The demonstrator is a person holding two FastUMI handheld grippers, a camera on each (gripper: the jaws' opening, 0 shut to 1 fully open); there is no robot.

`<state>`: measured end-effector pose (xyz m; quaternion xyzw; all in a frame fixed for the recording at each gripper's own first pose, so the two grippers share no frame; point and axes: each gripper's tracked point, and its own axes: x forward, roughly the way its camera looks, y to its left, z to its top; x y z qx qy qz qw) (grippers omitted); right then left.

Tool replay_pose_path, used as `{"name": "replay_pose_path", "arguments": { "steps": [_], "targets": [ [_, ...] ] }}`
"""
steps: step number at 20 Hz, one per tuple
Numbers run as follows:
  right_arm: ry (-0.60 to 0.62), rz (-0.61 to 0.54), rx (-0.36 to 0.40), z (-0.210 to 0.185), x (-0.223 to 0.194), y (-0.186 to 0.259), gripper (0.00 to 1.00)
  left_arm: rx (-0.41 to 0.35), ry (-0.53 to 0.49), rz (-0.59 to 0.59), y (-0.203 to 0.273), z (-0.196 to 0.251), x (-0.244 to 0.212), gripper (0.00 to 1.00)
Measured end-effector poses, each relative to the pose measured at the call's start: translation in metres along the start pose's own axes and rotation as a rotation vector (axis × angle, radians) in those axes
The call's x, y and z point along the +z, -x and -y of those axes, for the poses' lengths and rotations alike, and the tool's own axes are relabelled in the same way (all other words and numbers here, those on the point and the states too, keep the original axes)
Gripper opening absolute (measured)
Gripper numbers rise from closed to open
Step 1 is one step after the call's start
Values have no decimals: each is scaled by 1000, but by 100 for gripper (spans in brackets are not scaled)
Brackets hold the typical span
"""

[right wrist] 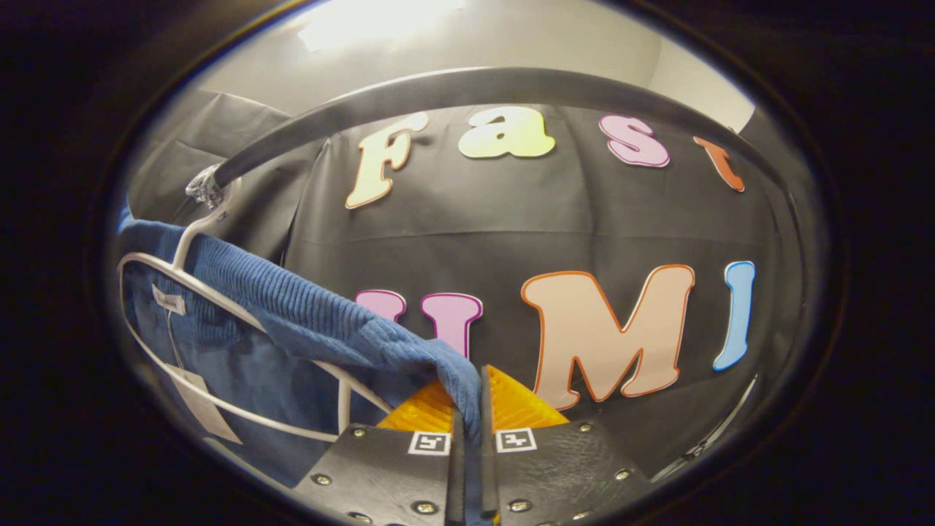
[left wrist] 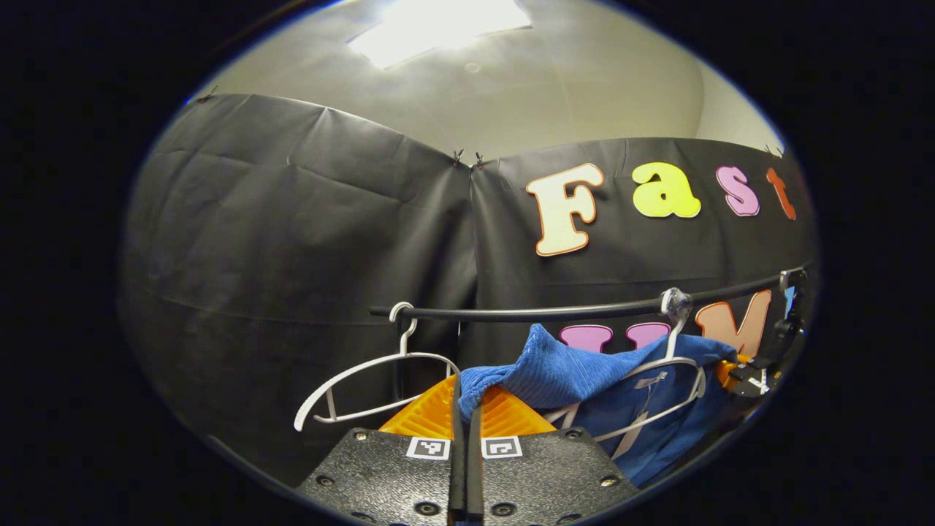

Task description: Grasp the clothes on the hanger with both hands and then place them into the laundry hamper below.

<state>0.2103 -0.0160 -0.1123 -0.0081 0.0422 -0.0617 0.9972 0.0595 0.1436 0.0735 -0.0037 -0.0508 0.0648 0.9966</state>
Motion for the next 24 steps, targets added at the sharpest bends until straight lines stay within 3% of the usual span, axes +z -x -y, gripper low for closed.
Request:
{"name": "replay_pose_path", "arguments": {
  "steps": [6, 8, 11, 14, 22, 24],
  "targets": [
    [-8, -14, 0, 5, -7, -12, 8, -62, -59, -21, -15, 4, -16, 4],
    [-16, -20, 7, 5, -8, -16, 8, -74, -51, -44, -20, 4, -24, 0],
    [-43, -30, 13, 4, -11, -23, 8, -91, -33, -66, -28, 5, -34, 4],
    [-43, -37, 16, 4, -15, -27, 8, -107, -59, -86, -34, 4, -44, 1],
    [7, -95, 25, 7, -41, -27, 9, -116, -122, -126, -39, 5, -67, 0],
    [12, -102, 25, 8, -44, -29, 9, -122, -108, -134, -37, 5, -73, 4]
  ]
}}
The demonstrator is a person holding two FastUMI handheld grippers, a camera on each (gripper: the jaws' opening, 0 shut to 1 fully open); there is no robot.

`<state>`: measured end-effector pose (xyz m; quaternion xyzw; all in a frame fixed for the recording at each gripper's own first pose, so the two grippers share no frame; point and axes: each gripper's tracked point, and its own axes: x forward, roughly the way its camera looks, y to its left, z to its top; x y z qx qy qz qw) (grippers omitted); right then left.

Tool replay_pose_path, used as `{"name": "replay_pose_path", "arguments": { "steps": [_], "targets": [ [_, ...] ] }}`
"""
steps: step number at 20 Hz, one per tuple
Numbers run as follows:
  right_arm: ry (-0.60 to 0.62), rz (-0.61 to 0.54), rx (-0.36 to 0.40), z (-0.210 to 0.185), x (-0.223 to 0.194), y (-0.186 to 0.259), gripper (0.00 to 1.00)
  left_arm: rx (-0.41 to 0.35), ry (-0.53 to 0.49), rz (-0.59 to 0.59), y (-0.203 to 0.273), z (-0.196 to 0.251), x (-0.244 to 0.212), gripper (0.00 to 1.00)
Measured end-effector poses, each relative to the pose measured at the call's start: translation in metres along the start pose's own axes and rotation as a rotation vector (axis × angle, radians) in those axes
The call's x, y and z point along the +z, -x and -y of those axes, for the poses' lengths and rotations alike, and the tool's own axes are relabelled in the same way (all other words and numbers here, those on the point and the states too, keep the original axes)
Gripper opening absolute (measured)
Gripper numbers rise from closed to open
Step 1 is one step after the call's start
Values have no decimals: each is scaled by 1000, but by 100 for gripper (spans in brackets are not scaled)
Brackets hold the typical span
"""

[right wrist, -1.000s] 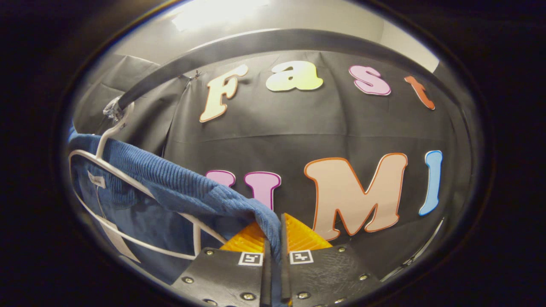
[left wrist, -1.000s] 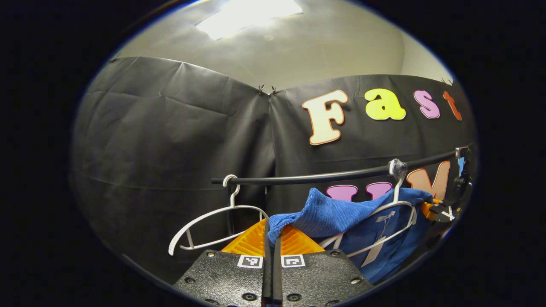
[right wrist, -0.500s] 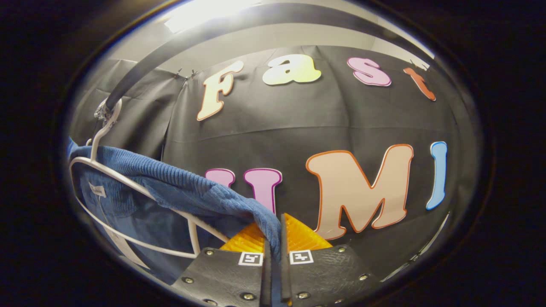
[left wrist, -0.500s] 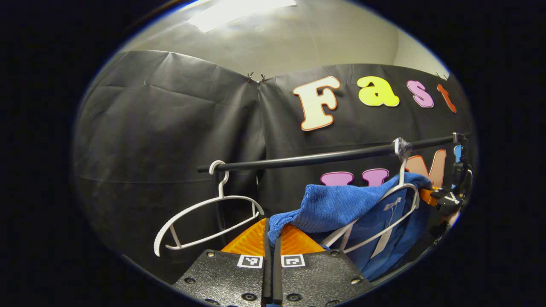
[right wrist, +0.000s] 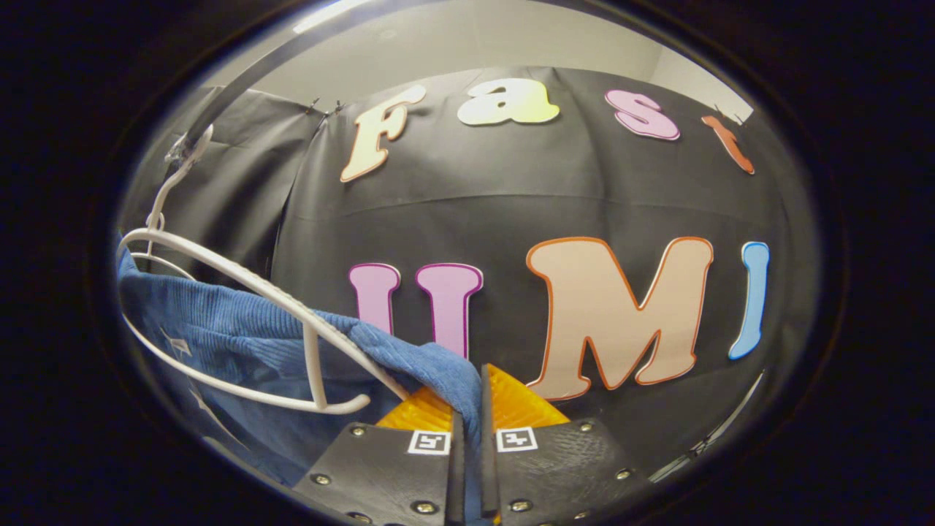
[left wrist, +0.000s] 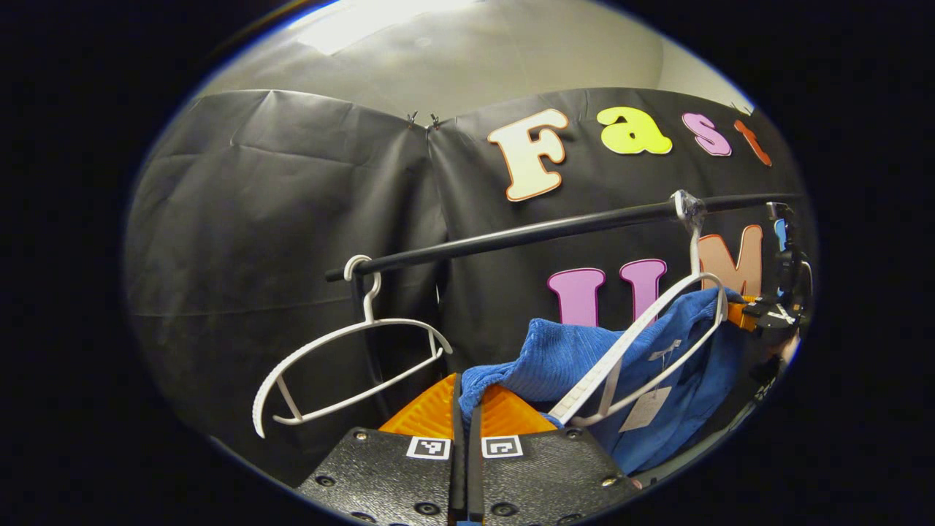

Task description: Grasp the clothes on the hanger with both hands and then place them into the laundry hamper below.

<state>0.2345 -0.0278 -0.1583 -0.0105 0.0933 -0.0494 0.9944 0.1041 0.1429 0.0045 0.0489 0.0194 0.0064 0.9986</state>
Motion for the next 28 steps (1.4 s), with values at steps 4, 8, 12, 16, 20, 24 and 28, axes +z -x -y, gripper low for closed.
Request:
{"name": "replay_pose_path", "arguments": {
  "steps": [4, 8, 12, 16, 20, 24, 28],
  "targets": [
    [12, -13, 4, 0, -6, 1, 9, -8, 21, -19, 3, 0, -15, 1],
    [19, -25, 6, 0, -12, 0, 9, -7, 39, -37, 7, -1, -26, 1],
    [26, -59, 15, -2, -24, 7, 9, -1, 59, -72, 14, -3, -44, 1],
    [18, -96, 13, -3, -42, 24, 9, 6, 70, -110, 24, 0, -65, 1],
    [26, -134, 4, -1, -63, 27, 9, 11, 87, -143, 32, 5, -84, 1],
    [39, -176, -7, 0, -87, 42, 8, 14, 77, -175, 41, 10, -99, 1],
    [50, -221, -8, 1, -109, 56, 9, -13, 10, -190, 50, 24, -107, 1]
  ]
}}
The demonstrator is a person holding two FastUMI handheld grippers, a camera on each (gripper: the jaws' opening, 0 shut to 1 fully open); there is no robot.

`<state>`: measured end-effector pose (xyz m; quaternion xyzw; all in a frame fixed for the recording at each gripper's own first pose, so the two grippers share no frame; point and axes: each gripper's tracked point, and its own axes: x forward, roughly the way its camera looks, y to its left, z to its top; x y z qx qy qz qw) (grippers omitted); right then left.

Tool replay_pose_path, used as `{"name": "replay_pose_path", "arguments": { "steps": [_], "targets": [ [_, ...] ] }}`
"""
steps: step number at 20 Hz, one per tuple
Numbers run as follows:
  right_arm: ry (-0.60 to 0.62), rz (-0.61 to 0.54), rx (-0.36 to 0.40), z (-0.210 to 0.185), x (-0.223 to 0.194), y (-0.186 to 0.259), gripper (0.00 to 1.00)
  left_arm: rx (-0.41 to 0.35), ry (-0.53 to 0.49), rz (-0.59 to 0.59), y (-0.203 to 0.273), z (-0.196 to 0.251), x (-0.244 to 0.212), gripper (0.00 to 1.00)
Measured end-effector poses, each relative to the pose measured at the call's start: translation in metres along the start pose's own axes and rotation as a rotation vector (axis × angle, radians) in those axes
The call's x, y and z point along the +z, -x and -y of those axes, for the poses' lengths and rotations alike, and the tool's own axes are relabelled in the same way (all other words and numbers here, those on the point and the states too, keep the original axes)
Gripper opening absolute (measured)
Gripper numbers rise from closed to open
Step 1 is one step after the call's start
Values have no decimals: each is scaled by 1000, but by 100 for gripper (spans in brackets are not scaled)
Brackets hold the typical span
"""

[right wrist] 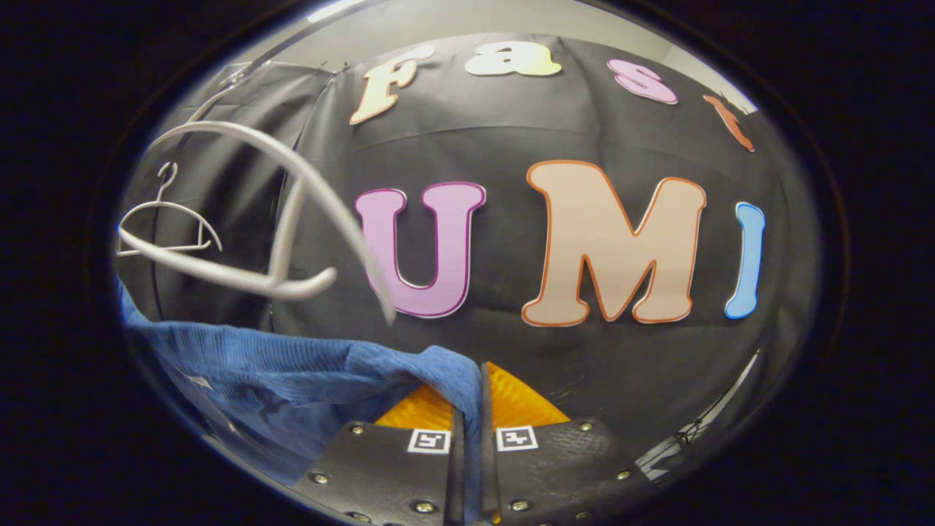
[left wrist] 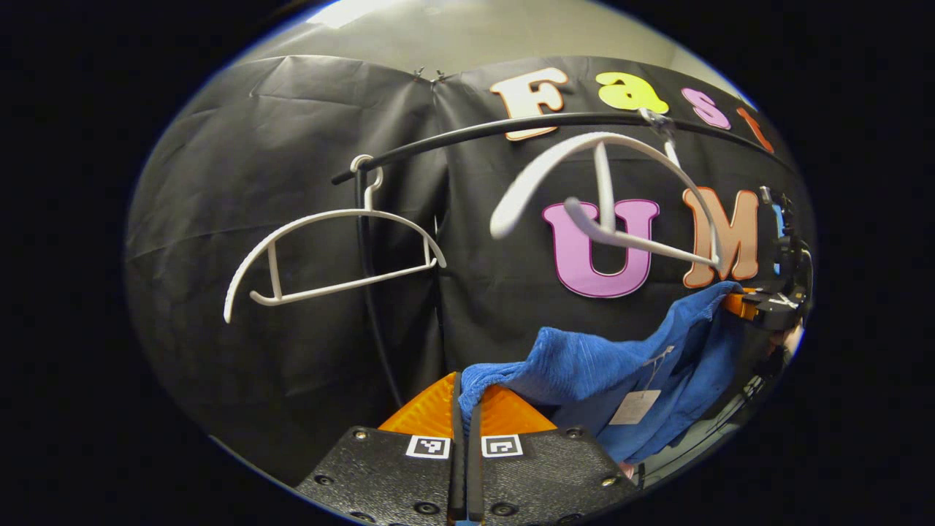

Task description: Grasp the clothes on the hanger with both hands and then place them into the laundry hamper below.

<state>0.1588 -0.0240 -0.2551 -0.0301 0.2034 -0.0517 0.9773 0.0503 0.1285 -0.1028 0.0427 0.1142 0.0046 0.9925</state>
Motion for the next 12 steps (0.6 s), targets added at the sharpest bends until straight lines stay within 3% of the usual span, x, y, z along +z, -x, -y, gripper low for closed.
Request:
{"name": "replay_pose_path", "arguments": {
  "steps": [7, 12],
  "targets": [
    [-3, -52, 69, -32, -29, 24, 9, -130, -8, -35, -5, 61, -16, 2],
    [1, -77, 166, -74, -41, 42, 9, -225, 3, -48, -16, 108, -25, 1]
  ]
}}
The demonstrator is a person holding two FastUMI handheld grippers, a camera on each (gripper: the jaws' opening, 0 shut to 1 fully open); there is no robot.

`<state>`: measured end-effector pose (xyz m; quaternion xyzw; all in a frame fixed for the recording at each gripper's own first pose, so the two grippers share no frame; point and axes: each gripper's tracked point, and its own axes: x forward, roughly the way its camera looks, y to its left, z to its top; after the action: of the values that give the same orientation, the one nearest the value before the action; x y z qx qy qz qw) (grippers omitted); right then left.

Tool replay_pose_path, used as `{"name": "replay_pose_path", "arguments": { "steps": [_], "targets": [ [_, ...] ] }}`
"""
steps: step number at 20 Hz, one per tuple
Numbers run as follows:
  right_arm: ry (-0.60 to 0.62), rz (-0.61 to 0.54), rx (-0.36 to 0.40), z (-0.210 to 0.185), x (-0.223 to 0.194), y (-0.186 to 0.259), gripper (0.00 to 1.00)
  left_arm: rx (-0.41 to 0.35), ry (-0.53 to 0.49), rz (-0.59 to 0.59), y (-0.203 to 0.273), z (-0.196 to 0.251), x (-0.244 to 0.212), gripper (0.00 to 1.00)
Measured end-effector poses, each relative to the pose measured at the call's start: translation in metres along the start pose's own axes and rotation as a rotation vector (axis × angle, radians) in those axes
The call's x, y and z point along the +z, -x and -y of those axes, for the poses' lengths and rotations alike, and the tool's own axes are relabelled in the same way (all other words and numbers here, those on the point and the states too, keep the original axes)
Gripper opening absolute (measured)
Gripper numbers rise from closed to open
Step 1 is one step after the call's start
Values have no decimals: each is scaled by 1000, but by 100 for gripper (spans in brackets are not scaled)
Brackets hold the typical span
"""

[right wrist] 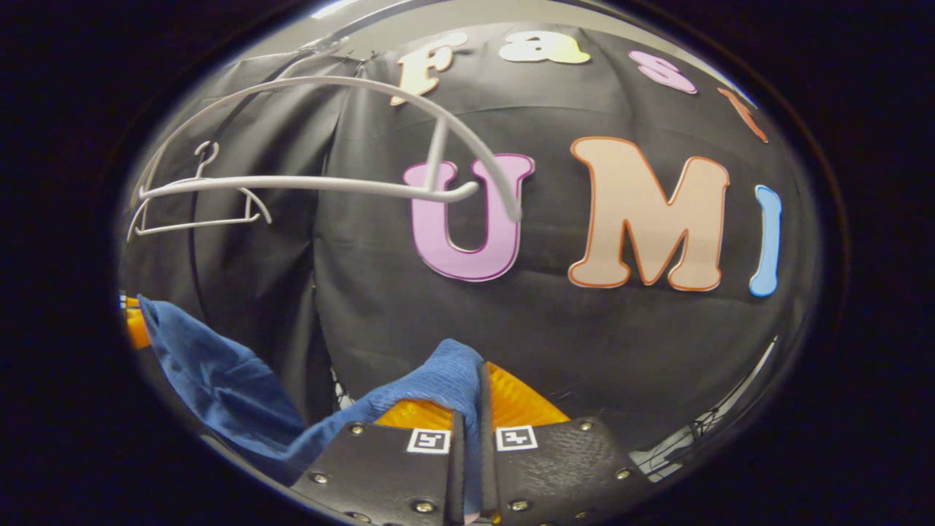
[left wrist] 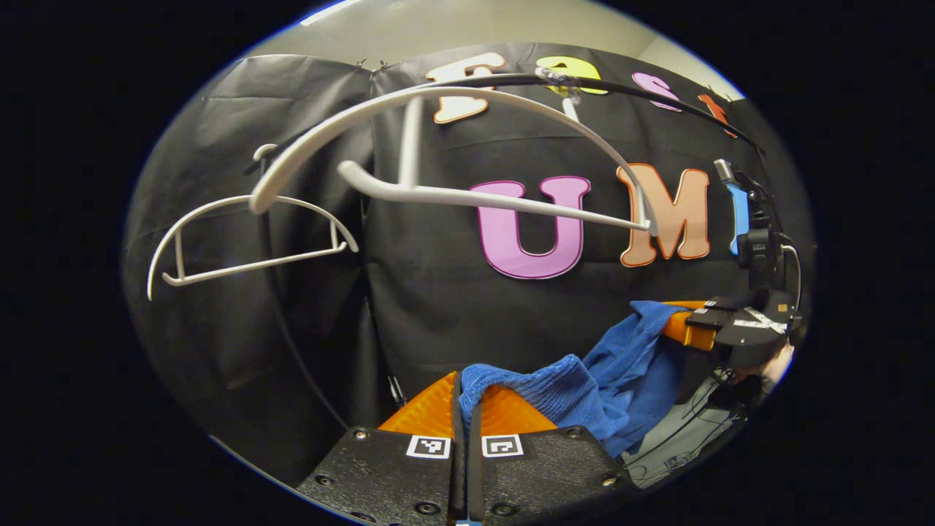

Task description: Grasp the clothes on the hanger with both hands and then place them into the laundry hamper below.

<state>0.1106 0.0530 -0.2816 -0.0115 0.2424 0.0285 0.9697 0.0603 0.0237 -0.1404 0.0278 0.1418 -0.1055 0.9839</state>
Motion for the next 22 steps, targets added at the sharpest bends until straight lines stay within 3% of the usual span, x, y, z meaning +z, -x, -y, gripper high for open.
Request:
{"name": "replay_pose_path", "arguments": {
  "steps": [8, 14, 22],
  "targets": [
    [-58, -78, 99, -39, -34, 2, 9, -77, 48, -41, -36, 41, -23, 2],
    [-57, -184, 107, -40, -89, -1, 9, -100, 107, -155, -49, 56, -75, 2],
    [-30, -320, 112, -38, -157, 2, 9, -111, 78, -306, -50, 68, -140, 2]
  ]
}}
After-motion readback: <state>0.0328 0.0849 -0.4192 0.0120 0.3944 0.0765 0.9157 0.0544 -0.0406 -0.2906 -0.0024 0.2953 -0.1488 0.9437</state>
